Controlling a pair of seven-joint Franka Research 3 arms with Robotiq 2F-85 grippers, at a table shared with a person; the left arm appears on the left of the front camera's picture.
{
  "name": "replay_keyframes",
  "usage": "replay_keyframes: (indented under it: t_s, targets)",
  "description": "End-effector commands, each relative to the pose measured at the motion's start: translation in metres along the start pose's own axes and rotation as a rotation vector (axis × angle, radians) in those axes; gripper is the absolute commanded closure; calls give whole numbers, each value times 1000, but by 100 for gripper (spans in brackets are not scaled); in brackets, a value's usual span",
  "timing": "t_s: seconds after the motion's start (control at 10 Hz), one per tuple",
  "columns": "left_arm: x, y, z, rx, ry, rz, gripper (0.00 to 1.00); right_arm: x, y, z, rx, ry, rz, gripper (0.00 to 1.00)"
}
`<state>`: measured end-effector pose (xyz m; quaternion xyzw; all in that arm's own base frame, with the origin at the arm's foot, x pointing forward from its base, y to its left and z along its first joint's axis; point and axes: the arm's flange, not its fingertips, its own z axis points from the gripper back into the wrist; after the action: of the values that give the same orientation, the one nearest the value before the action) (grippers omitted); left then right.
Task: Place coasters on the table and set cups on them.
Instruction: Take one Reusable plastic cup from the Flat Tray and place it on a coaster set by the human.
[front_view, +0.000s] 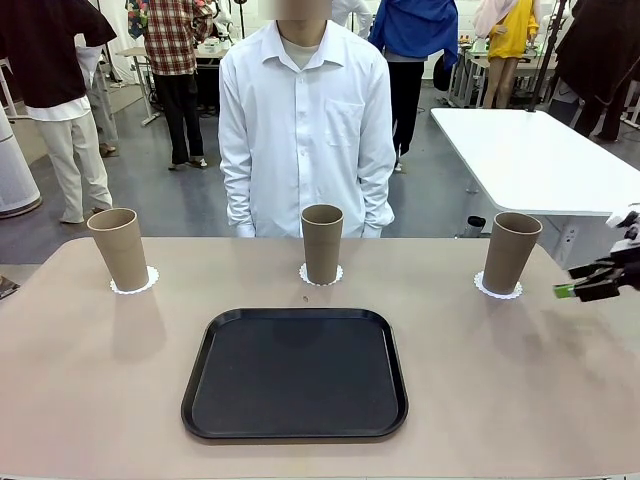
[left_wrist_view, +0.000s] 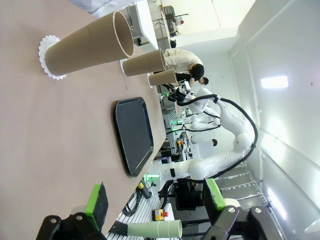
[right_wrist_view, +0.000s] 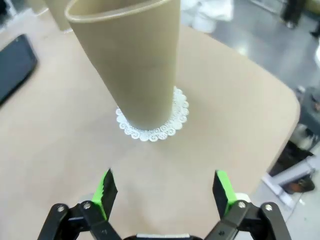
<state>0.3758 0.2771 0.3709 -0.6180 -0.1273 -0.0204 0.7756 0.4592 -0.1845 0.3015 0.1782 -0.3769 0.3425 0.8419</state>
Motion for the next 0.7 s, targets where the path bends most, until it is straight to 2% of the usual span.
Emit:
replay_keyframes:
  t_s: [0.0, 0.3, 0.6]
  targets:
    - [-1, -3, 0, 6, -4, -2, 0, 58, 52, 35, -171, 87, -57, 0]
    - [-1, -3, 0, 6, -4, -2, 0, 137, 110, 87, -338, 229, -70, 0]
    - [-1, -3, 0, 6, -4, -2, 0, 182, 145, 96, -374, 306, -62, 0]
